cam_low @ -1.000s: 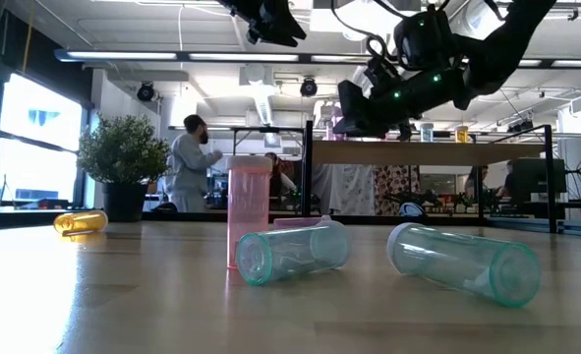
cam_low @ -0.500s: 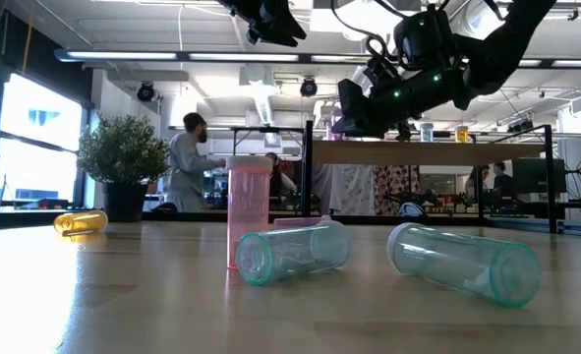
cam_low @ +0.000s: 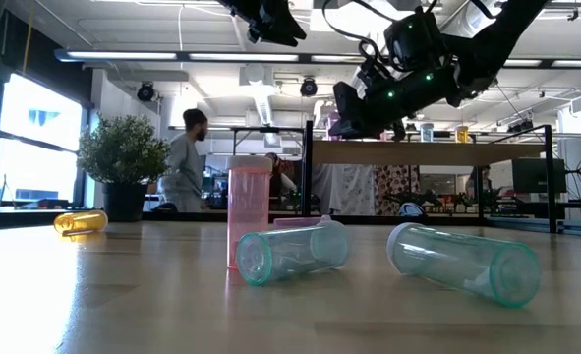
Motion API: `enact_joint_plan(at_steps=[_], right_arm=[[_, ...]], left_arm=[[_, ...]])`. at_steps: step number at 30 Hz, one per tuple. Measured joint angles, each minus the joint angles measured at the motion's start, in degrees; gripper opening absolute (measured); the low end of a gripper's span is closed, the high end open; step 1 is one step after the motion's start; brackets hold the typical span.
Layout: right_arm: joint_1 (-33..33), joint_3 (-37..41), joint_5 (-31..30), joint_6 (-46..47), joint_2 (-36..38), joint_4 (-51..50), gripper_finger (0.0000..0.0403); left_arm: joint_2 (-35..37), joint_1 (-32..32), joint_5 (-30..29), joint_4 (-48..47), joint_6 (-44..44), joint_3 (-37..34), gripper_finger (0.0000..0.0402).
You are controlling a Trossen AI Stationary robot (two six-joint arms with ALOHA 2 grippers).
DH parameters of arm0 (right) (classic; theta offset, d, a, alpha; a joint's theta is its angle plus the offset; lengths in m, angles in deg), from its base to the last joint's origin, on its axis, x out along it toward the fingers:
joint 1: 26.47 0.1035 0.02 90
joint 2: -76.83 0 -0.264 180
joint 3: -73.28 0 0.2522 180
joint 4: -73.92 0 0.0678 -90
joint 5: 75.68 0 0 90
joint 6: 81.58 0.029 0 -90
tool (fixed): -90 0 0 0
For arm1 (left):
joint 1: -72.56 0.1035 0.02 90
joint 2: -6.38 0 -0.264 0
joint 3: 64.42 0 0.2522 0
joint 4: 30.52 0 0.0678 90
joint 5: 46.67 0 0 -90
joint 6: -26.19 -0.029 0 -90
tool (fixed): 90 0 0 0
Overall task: Pick and place medicine bottles onto shelf by color
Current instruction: Put the left pink pill bottle on the shelf aligned with the other pink pill bottle, then put the left red pill bottle on the shelf aligned with the other red pill bottle
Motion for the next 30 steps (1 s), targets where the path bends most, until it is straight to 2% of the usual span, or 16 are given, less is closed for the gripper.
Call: enact_joint_plan(at_steps=[5,20,25,30], right_arm=[[0.00,-0.07,0.36,0.76,0.02,-0.60,0.0091],[0.02,0.09,0.58,1.29,0.85,-2.14,0.0156],[0.04,0.09,0.58,2.33,2.78,-4.25,0.0165],[0.04,0.08,1.96,6.31,6.49,-12.28,0.0165]], left_arm=[[0.00,0.00,0.00,0.00,0.00,0.00,0.0252],[0.00,0.00,0.00,0.02,0.00,0.00,0.0252],[0.00,0.00,0.00,0.02,0.00,0.00,0.0252],[0.00,0.00,0.00,0.01,0.01,0.00,0.0252]])
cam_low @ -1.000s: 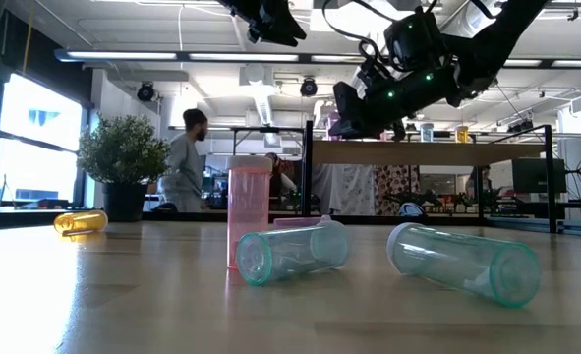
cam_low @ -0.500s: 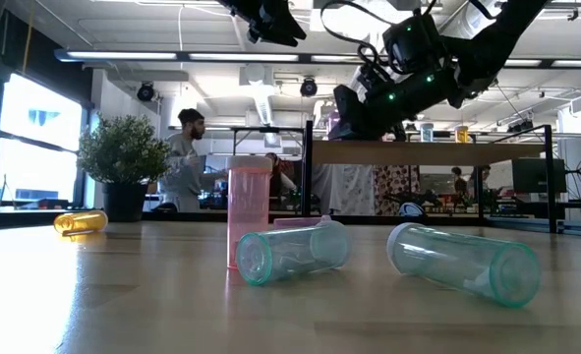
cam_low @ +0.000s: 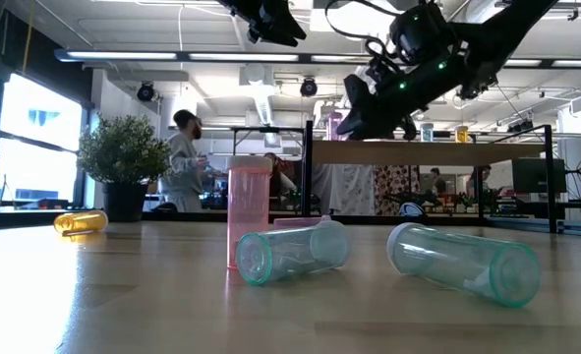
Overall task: Pick and place medicine bottles onto shelf by color
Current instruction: Put the left red pill bottle on the shelf aligned with the other red pill bottle
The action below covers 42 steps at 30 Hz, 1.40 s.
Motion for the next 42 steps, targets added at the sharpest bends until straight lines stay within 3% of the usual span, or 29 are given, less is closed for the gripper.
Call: enact_joint_plan(at_steps=[6,13,22,32,42], right_arm=[[1.47,0.01,4.57,5.65,6.06,-6.57,0.0165],[5.60,-0.01,4.43,10.85,16.34,-13.73,0.0165],[6.38,-0.01,6.19,8.39,28.70,-22.33,0.0165],[6.40,-0.01,17.28,6.97,39.32,-33.24,0.0165],[6.40,-0.01,18.22,4.76,42.96,-41.65,0.0165]], left_arm=[[0.00,0.00,0.04,-0.89,-0.01,0.00,0.0252],[1.71,-0.58,0.14,-6.88,0.01,0.00,0.0252],[3.98,-5.47,0.17,-19.22,4.85,0.04,0.0252],[3.98,-16.82,0.19,-29.21,13.66,-5.52,0.0252],[3.98,-32.25,-0.85,-27.00,23.99,-11.91,0.0252]])
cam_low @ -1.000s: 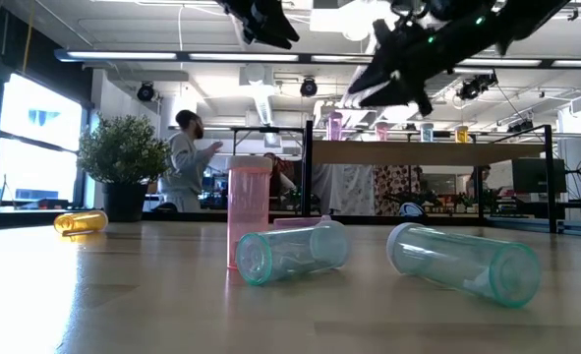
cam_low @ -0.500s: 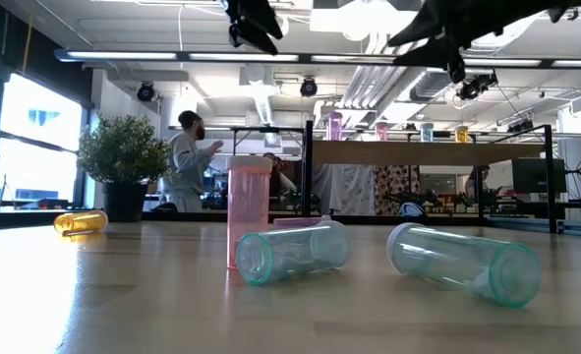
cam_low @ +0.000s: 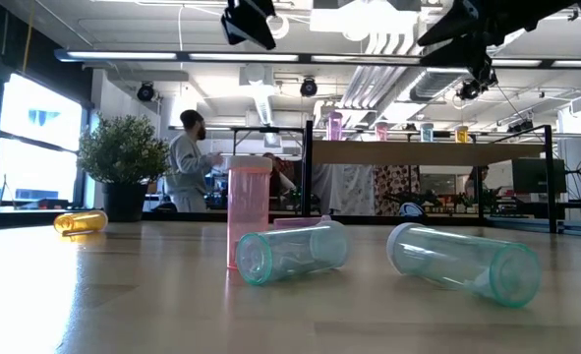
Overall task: Pick and place medicine bottles onto shelf by color
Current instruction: Put the left red pill bottle on the shelf aligned with the other red pill bottle
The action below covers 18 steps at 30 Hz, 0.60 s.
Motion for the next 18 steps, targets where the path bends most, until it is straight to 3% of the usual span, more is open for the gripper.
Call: enact_joint_plan(at_steps=[9,18], right_arm=[[-0.02,0.00,0.20,-1.93,0.53,-0.17,0.0165],[-0.02,0.00,0.18,-1.40,0.53,-0.17,0.0165]], left_arm=[[-0.02,-11.00,-5.54,7.63,9.86,-5.98,0.0252],[-0.56,-18.02,-8.87,11.27,15.80,-9.92,0.0252]])
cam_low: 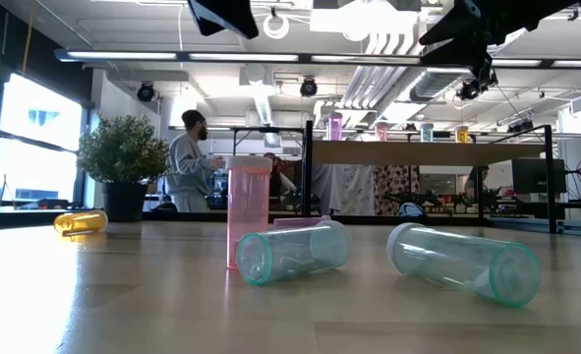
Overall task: Pick and place medicine bottles onto shelf by color
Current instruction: Put the left red pill bottle on the shelf aligned with the other red pill bottle
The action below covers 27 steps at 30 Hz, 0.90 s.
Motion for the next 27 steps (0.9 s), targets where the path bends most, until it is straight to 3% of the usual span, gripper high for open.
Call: enact_joint_plan(at_steps=[12,27], right_arm=[[0.01,0.00,2.10,3.59,0.00,0.00,0.0165],[0.00,0.00,2.10,6.45,-0.02,0.00,0.0165]], left_arm=[[0.00,-5.69,-4.47,8.53,3.63,-7.45,0.0252],[0.08,-11.16,-9.88,30.78,8.89,-22.59,0.0252]])
